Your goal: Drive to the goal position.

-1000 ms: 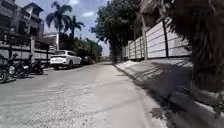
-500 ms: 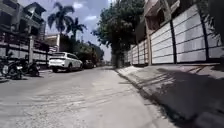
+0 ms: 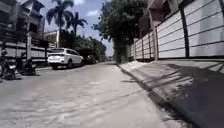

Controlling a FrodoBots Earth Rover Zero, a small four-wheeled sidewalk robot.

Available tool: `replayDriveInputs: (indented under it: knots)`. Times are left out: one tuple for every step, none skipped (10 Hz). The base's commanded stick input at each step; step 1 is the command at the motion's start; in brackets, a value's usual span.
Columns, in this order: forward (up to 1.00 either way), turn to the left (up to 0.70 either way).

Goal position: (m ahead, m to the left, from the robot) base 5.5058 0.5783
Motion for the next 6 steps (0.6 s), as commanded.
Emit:
replayDriveInputs:
  knots:
    - [1.00, 0.00]
    - [1.00, 0.00]
    - [1.00, 0.00]
    - [1.00, 0.00]
    - [1.00, 0.00]
    - [1.00, 0.00]
